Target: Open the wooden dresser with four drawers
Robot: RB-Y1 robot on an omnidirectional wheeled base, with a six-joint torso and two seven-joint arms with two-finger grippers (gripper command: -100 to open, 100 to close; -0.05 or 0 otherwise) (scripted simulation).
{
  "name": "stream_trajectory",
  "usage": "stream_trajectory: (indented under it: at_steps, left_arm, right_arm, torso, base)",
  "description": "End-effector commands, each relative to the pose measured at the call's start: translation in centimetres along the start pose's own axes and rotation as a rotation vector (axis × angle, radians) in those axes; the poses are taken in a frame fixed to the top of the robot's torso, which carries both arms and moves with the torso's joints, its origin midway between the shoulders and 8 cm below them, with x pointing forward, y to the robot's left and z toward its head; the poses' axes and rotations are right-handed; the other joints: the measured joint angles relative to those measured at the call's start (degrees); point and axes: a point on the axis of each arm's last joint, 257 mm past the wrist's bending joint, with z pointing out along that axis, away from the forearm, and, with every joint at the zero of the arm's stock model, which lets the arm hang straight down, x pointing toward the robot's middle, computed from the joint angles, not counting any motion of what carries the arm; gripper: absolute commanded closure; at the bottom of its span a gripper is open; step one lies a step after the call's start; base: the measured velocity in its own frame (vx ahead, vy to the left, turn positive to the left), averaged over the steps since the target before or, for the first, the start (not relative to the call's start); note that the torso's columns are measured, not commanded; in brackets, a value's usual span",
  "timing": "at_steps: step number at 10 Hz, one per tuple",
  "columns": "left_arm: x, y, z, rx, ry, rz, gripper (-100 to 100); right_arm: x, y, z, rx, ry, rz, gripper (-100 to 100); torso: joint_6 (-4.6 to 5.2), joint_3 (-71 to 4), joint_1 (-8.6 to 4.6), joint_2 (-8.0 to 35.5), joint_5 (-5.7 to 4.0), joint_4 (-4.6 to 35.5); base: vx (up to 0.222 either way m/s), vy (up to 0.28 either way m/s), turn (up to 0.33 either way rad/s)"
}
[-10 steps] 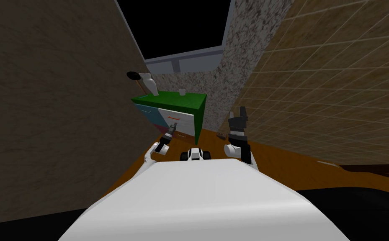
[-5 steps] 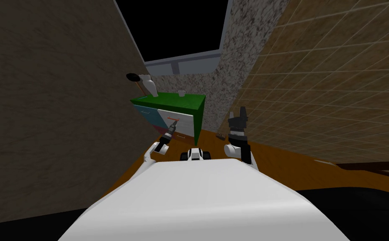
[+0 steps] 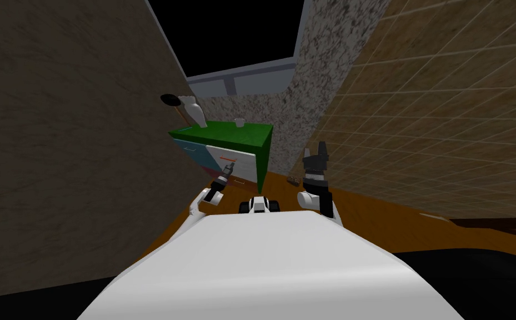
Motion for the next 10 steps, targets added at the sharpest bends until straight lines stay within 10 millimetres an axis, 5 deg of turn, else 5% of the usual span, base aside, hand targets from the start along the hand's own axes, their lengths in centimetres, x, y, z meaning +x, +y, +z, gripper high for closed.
stream_trajectory:
  at_steps: [1, 3, 4, 10]
  left_arm:
    - [0.2, -0.4, -0.4, 0.005, 0.011, -0.002, 100]
    - [0.3, -0.5, -0.4, 0.006, 0.012, -0.002, 100]
    - [0.1, 0.0, -0.2, -0.008, 0.007, -0.003, -100]
    - [-0.6, 0.1, 0.2, -0.019, 0.001, -0.001, -100]
  right_arm:
    - [0.0, 0.0, 0.0, 0.0, 0.0, 0.0, 0]
    - [0.0, 0.0, 0.0, 0.0, 0.0, 0.0, 0]
    - [0.0, 0.0, 0.0, 0.0, 0.0, 0.0, 0]
    - [0.0, 0.0, 0.0, 0.0, 0.0, 0.0, 0]
  torso:
    - [0.03, 0.03, -0.02, 0.02, 0.01, 0.02]
    - [0.03, -0.19, -0.17, -0.32, -0.04, -0.08]
    - [0.05, -0.39, -0.33, -0.69, -0.08, -0.17]
    - [0.03, -0.11, -0.18, -0.24, -0.04, -0.03]
  base:
    - [-0.159, 0.064, 0.033]
    - [-0.138, 0.055, 0.027]
    - [0.069, -0.017, -0.06]
    - [0.117, -0.037, -0.024]
